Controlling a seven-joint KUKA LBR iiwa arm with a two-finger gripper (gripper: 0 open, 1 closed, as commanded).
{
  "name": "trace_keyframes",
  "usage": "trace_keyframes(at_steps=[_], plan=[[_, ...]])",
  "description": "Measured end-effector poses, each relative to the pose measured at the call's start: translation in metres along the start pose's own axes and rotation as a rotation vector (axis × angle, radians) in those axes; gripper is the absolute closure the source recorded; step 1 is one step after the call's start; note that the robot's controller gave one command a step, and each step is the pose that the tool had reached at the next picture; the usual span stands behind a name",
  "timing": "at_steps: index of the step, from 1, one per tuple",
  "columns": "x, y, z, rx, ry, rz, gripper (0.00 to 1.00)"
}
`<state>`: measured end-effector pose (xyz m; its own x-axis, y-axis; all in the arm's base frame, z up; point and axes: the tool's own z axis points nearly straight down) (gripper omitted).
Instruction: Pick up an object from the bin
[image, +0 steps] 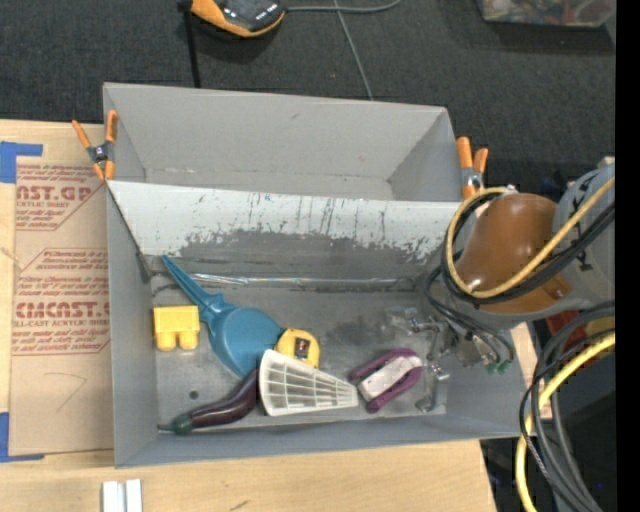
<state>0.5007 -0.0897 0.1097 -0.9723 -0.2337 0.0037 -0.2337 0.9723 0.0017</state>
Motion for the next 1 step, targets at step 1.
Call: trace_keyframes(at_steps=[1], plan=[[-0.0029, 0.0153, -0.0106, 0.002, -0.006, -0.092, 0.0]])
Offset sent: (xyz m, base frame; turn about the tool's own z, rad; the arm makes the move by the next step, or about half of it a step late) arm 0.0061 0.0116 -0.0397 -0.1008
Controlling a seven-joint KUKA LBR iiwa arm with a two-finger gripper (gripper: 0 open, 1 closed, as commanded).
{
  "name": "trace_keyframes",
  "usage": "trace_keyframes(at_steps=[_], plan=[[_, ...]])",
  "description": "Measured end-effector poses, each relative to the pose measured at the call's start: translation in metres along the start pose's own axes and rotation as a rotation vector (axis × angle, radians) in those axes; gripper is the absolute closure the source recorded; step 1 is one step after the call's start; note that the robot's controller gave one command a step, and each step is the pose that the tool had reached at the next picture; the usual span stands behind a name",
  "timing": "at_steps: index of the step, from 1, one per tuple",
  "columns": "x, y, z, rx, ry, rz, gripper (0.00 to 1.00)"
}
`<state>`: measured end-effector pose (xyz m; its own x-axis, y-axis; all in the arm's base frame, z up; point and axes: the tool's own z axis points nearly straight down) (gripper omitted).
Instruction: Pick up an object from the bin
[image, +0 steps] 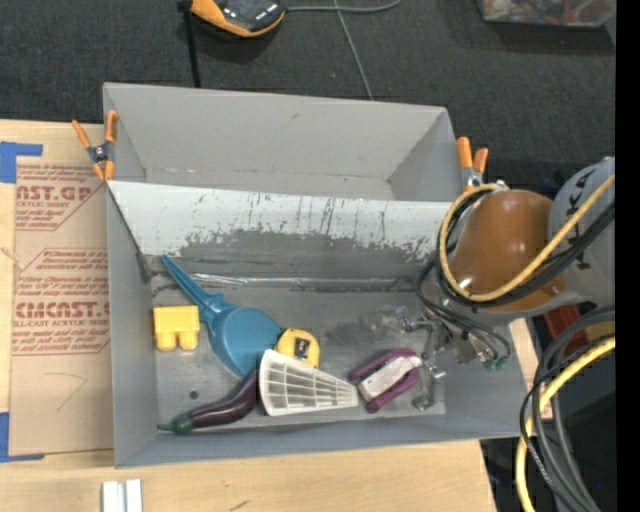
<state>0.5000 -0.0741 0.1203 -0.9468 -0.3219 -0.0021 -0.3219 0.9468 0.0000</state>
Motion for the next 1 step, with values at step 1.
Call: trace_keyframes(at_steps=[1], plan=[[-0.0049, -0.0041, 0.0337, -0.001, 0.0, -0.004, 0.0]])
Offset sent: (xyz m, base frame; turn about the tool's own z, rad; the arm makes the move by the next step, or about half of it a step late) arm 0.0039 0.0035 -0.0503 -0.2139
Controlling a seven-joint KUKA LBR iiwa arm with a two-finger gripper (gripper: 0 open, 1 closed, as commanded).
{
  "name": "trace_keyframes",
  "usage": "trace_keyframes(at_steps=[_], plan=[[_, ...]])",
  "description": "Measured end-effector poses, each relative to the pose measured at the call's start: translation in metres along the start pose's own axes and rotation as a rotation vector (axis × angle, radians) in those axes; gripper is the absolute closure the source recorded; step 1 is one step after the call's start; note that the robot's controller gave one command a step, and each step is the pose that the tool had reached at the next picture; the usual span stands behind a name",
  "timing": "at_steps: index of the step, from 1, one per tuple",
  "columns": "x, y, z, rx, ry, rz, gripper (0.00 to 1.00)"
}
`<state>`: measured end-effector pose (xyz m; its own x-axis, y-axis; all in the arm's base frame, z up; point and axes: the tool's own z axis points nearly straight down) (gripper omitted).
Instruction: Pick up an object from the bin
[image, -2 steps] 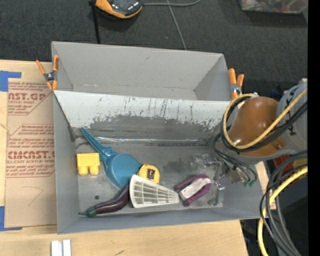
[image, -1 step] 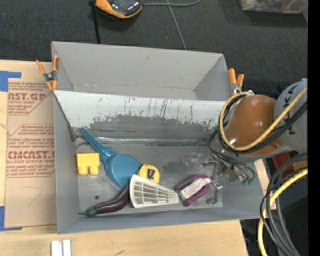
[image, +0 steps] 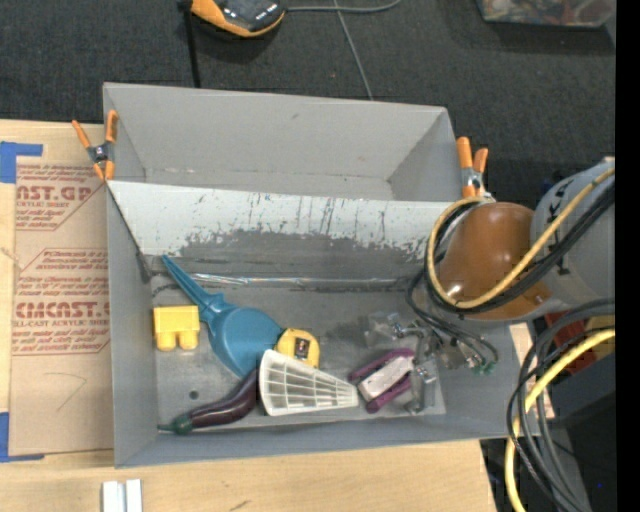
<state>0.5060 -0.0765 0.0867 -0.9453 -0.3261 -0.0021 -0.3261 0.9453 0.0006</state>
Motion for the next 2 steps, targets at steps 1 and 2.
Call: trace_keyframes(at_steps=[1, 2], plan=[[0.0, 0.0072, 0.0177, -0.001, 0.0, -0.209, 1.0], [0.0, 0.0072, 0.0177, -0.001, 0.0, -0.209, 1.0]])
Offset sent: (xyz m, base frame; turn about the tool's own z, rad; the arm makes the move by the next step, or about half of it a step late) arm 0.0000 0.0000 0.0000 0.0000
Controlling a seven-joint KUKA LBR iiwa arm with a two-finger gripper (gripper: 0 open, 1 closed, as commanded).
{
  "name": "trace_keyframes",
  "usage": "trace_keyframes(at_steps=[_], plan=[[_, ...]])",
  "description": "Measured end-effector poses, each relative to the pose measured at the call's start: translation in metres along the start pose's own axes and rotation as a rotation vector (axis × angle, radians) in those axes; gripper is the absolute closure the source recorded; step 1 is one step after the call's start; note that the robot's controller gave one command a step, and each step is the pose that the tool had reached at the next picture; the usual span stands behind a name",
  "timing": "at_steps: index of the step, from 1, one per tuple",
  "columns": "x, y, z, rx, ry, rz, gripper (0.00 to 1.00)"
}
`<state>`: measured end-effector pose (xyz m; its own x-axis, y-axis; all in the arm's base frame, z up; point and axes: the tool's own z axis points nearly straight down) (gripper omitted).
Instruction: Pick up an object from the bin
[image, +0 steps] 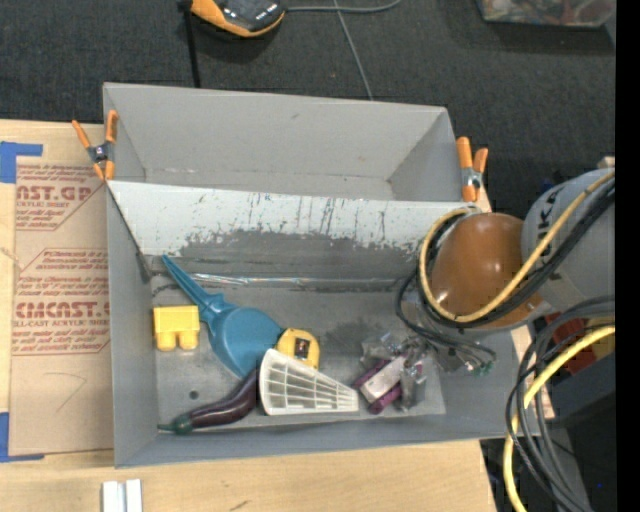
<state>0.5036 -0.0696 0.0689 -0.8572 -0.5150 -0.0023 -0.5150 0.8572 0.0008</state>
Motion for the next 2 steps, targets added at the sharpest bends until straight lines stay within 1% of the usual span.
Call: trace_keyframes(at_steps=[2], plan=[[0.0004, 0.0009, -0.0102, -0.002, 0.002, 0.0, 1.0]])
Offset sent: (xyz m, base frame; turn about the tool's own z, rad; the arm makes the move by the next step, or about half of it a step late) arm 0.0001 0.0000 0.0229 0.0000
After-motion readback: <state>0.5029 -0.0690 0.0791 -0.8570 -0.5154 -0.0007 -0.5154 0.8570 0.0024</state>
